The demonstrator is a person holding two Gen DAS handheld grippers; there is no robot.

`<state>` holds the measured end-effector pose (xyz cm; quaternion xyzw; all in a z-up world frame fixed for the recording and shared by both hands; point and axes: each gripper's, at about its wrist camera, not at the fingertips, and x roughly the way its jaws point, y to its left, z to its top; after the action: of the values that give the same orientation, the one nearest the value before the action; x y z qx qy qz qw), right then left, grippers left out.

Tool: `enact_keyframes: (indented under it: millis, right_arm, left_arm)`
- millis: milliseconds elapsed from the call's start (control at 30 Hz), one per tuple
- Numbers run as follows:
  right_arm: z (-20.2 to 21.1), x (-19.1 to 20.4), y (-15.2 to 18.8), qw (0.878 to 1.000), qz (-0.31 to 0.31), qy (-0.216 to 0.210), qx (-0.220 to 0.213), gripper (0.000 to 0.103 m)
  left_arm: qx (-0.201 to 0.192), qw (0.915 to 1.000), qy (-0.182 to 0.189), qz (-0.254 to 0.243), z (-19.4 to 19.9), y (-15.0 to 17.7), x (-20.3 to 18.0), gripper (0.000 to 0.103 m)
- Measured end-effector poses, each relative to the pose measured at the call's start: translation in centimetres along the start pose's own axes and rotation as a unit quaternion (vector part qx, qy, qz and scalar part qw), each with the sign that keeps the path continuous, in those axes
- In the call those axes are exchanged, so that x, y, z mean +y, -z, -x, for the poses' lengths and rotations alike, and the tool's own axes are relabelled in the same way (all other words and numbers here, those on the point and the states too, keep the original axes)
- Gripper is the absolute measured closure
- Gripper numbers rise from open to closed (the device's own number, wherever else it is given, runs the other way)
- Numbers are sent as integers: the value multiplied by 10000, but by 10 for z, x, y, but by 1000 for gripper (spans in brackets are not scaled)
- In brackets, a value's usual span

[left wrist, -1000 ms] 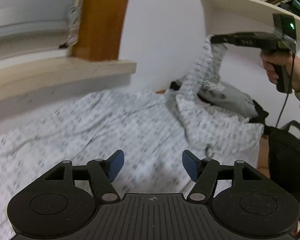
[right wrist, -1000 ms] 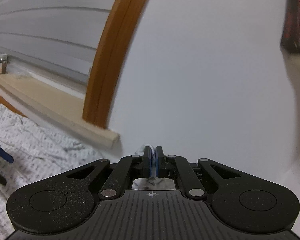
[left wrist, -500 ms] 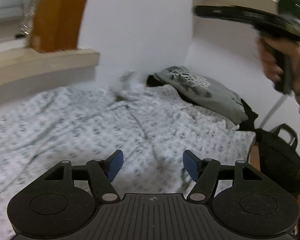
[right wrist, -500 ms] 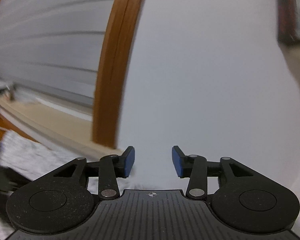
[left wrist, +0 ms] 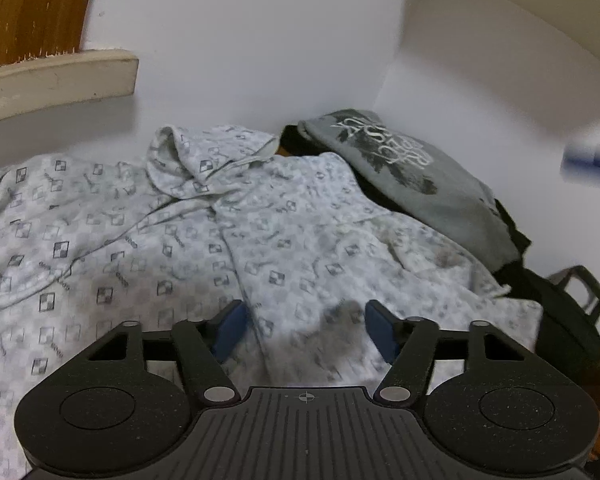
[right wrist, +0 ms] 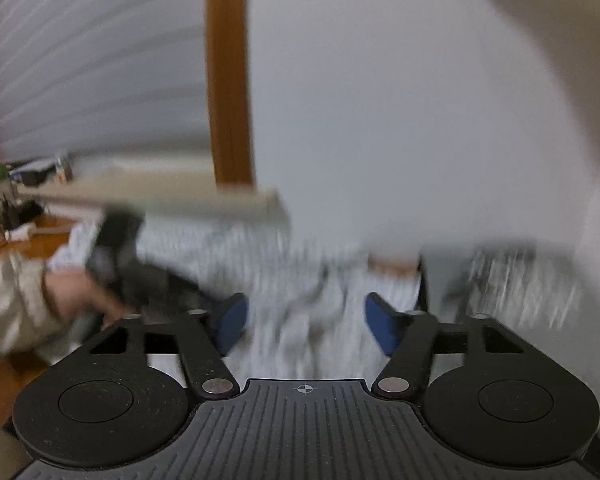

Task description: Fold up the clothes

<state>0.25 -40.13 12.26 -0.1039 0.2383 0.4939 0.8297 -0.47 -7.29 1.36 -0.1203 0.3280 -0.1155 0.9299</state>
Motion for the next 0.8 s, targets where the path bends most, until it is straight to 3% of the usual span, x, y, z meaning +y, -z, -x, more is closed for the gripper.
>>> enact_keyframes:
  millis: [33, 67, 133, 200, 267, 333, 467, 533, 633, 667, 800]
  right_arm:
    - [-11, -5, 16, 9998, -125, -43, 134, 58]
    - [-21, -7, 29, 9994, -225, -98, 236, 65]
    - [-41, -11, 54, 9981, -411, -209, 419, 65]
    - [-45, -11, 67, 9973, -525, -387, 330, 65]
    - [-39, -9, 78, 9961, -649, -572, 154, 64]
    - [-29, -14, 83, 9955, -698, -632, 59, 63]
    - [-11, -33, 82, 9938, -1098, -5, -199, 63]
    - [-11, -40, 82, 9920, -1206, 355, -125, 63]
    - [-26, -46, 89, 9883, -1459, 420, 130, 61]
    - [-30, -47, 91, 9869, -1544, 418, 190, 55]
    - [-51, -48, 91, 9811, -1928, -23, 148, 48]
  left_arm:
    - [-53, 10000, -45, -47, 0, 0, 0, 82]
    - [-117, 9998, -87, -108, 0, 0, -1, 92]
    - [-784, 9969, -17, -25, 17, 2, 1, 95]
    - [-1413, 9896, 184, 199, 38, 6, 7, 95]
    - [-1726, 9841, 282, 314, 52, 10, 11, 95]
    - [-1628, 9857, 299, 306, 53, 14, 15, 95]
    - [-1252, 9911, 148, 416, 42, 20, 26, 88]
    - [-1069, 9922, 223, 603, 38, 23, 36, 86]
    - [-791, 9922, 534, 800, 38, 27, 50, 86]
    - [-695, 9923, 622, 820, 39, 29, 54, 86]
    - [-377, 9918, 753, 963, 45, 37, 67, 86]
